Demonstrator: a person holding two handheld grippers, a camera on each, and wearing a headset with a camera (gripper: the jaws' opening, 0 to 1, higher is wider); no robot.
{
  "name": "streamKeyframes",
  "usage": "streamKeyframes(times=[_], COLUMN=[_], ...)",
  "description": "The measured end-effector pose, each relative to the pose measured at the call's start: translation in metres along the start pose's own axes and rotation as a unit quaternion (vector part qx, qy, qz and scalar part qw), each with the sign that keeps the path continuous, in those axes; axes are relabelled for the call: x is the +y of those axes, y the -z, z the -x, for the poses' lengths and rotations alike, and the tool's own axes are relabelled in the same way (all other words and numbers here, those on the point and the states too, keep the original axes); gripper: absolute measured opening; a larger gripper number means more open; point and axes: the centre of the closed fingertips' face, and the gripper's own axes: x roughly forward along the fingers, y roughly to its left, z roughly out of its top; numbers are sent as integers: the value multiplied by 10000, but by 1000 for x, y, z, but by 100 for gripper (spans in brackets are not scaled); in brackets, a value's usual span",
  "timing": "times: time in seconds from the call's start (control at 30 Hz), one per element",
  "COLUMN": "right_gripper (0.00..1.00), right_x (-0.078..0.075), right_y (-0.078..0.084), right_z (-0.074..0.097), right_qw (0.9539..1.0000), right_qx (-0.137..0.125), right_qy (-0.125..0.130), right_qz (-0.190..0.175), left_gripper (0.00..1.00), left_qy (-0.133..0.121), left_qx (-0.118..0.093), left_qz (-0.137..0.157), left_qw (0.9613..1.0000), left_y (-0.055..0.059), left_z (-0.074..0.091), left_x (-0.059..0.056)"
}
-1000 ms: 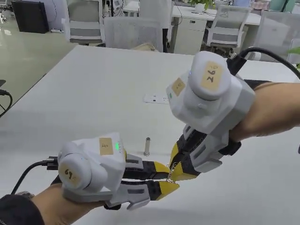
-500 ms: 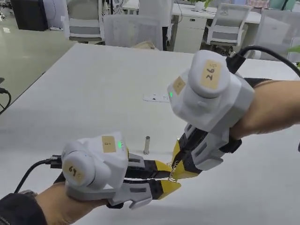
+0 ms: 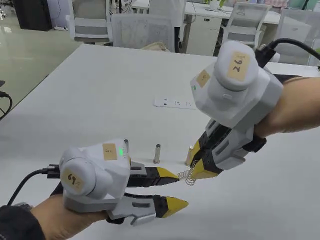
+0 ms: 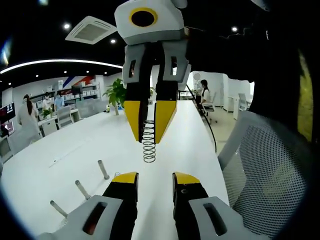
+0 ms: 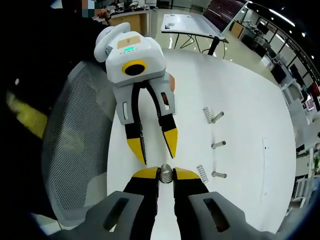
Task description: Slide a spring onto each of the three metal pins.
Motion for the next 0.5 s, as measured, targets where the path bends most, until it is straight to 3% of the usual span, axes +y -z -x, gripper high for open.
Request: streamKeyframes(times=[0.5], right_gripper=[8], right_x=[-15], right_y=[8], right_z=[10], right_qw=[9997], right_qx=[-38], right_qy=[215], right_qz=[-146], left_gripper=[48], left_qy=[-162], left_qx=[65], left_qz=[405], left_qw=[9990], left_y=[7], left_z=[9], left_x=[8])
